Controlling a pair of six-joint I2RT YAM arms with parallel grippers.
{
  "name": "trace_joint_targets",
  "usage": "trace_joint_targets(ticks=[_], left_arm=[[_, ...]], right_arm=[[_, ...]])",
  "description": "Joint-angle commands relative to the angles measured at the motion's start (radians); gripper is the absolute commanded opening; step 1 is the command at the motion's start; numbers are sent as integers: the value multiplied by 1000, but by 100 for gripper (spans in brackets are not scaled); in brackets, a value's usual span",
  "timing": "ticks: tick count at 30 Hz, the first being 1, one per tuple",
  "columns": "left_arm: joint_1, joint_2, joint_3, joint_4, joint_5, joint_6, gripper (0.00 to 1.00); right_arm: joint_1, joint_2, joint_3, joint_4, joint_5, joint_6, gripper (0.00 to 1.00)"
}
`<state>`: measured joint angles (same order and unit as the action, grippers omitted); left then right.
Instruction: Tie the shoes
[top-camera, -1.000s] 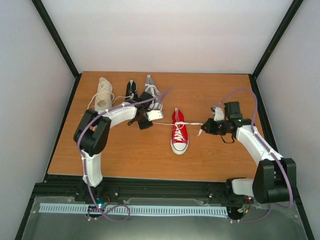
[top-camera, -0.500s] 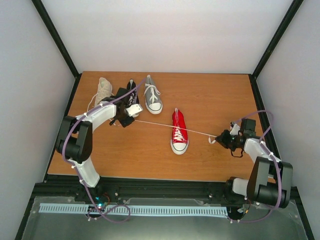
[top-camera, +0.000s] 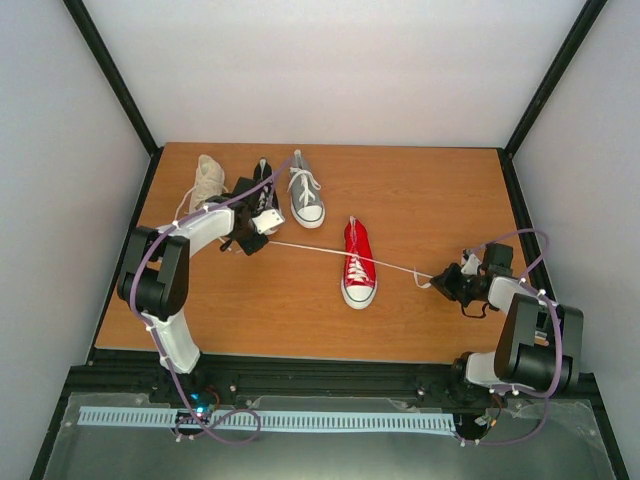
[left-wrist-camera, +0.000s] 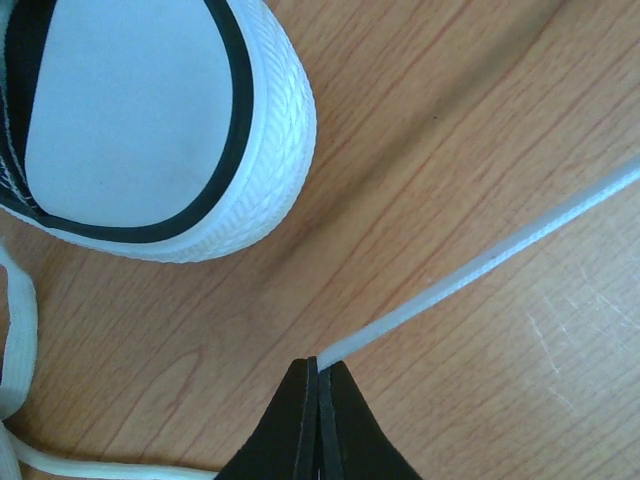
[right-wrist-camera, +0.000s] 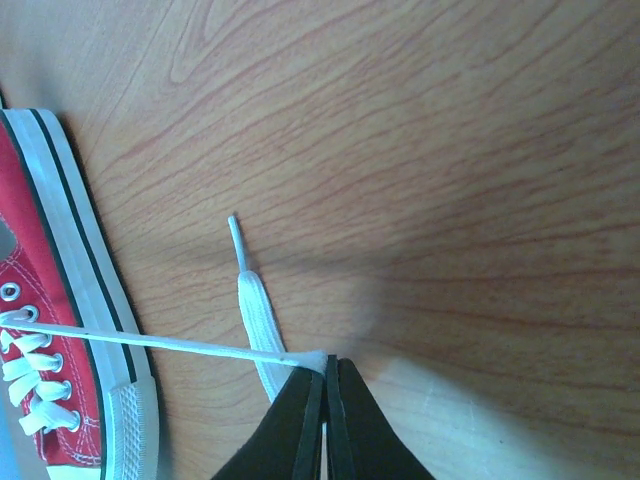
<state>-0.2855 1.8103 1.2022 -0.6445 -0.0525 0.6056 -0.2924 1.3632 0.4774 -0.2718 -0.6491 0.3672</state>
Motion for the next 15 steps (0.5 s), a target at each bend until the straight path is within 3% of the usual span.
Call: trace_joint_targets(ticks=[1,4,7,8,12,15], left_arm=[[42,14,36,-5,-97,-14,1],[41,12,61,-38,-60,-25,1],[18,-13,113,-112,84,-54,1],[1,-29,130,-140,131,-56,1],[-99,-83,201,-232,273,-55,1],[-167,-98,313,-323,371,-46,1]], right_arm=[[-31,-19,2,7,99,9,3],[-23,-41,24,-22,91,-20,3],[64,-57,90,-131,177,-71,4],[98,-74,102,-150,215,-70,10],[213,-158,149,-217,312,-34,50],[310,-214,199,-239,339,-41,61]])
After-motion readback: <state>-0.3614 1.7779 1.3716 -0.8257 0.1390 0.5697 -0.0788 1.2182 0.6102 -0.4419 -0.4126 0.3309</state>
